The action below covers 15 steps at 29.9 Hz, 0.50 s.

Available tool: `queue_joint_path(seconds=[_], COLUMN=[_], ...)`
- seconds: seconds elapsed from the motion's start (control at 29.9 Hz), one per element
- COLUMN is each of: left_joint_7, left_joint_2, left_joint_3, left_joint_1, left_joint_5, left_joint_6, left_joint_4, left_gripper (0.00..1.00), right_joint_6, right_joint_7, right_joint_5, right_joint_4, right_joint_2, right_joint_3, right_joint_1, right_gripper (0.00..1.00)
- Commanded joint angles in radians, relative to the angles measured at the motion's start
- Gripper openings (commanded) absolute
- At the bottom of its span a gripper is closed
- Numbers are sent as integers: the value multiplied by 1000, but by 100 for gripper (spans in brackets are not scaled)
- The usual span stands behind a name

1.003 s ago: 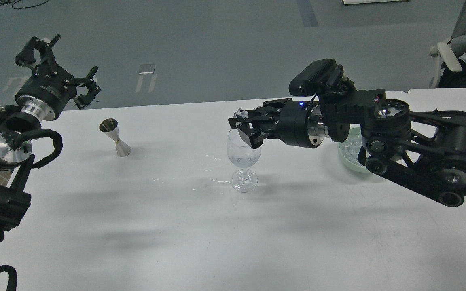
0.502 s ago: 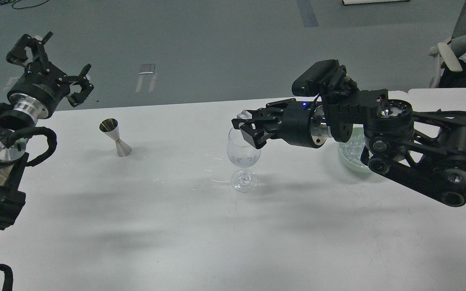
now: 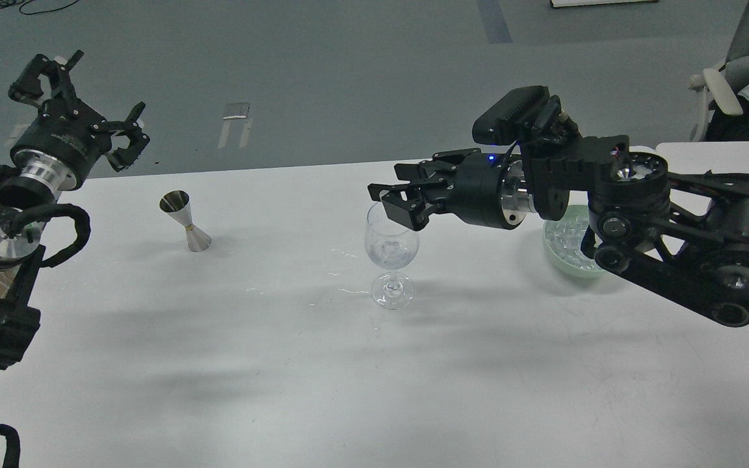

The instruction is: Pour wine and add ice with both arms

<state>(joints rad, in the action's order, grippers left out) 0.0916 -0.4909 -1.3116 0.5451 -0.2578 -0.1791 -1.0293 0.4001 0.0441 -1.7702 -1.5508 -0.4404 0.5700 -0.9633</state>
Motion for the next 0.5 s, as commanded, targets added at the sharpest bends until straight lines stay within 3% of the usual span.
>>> queue_joint_path(seconds=[0.0,0.23,0.47], left_joint_7=[-10,-12,-10], left_joint_2=[0,-8,-6], left_joint_3=[3,9,5], left_joint_1=[1,1,-8], left_joint_5=[-1,-1,-6], left_joint_6=[3,-2,-19], left_joint_4=[0,3,12], left_gripper=[97,97,97], right_joint_6=[-6,-14,-27], right_joint_7=[-1,-6,-6], right_joint_5=[5,17,239], right_joint_4=[0,18,69], right_joint_2=[0,8,84], right_joint_3=[97,313,543], right_joint_1=[3,46,116], right_gripper=[100,100,100])
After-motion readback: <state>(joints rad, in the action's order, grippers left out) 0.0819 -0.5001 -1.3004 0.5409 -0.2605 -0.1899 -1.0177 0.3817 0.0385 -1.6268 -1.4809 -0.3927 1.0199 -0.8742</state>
